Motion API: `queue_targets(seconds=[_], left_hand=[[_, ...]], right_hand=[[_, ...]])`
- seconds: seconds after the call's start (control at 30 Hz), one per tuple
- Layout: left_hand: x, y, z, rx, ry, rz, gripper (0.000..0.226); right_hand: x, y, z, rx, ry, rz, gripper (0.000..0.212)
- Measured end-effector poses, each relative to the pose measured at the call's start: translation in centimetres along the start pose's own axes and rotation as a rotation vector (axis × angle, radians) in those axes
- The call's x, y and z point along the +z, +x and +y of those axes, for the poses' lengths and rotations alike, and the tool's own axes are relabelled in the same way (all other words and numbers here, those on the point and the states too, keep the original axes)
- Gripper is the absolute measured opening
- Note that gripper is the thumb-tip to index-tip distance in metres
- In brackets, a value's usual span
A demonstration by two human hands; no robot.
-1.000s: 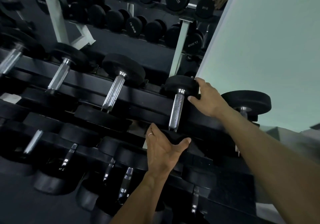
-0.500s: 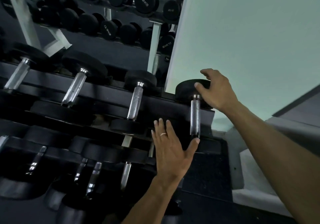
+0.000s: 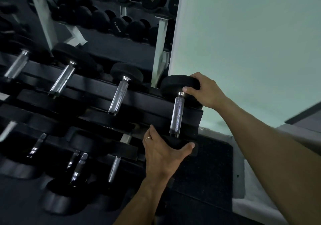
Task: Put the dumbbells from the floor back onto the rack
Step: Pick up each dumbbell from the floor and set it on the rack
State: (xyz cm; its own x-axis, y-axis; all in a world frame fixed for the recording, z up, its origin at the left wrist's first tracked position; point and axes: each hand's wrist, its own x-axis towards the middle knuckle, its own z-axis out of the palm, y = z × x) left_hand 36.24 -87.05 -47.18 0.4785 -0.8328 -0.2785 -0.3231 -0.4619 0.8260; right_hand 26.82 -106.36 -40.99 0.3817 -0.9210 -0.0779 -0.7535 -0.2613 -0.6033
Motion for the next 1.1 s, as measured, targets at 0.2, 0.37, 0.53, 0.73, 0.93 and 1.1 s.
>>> queue_targets(seconds=[0.2,0.37,0.53,0.73,0.93,1.1], left_hand=[[-0.7,1.2,-0.4,0.033,0.052,-0.067,0.135],[-0.9,1.4,-0.7,0.041,0.055,-0.086,0.135],[-1.0,1.6,-0.9,0.045,0.061,-0.081,0.132],[-0.8,1.7,-1.1,0.05,0.061,-0.06,0.131],[-0.9,1.6,-0.9,0.039,0.091,-0.033,0.131],[-1.3,1.5,-0.5,0.024,0.104,-0.08,0.133]], right_hand=[[0.1,-0.6,0.8,0.023,-0.028,0.069,0.045],[0.2,-0.8,0.9,0.031,-0.046,0.083,0.046],[0.4,-0.3,0.5,0.03,-0.102,0.075,0.046],[0.1,0.1,0.2,0.049,-0.089,0.055,0.044],[0.2,0.1,0.2,0.045,-0.063,0.074,0.043],[0.4,-0.3,-0.4,0.075,-0.111,0.034,0.055]])
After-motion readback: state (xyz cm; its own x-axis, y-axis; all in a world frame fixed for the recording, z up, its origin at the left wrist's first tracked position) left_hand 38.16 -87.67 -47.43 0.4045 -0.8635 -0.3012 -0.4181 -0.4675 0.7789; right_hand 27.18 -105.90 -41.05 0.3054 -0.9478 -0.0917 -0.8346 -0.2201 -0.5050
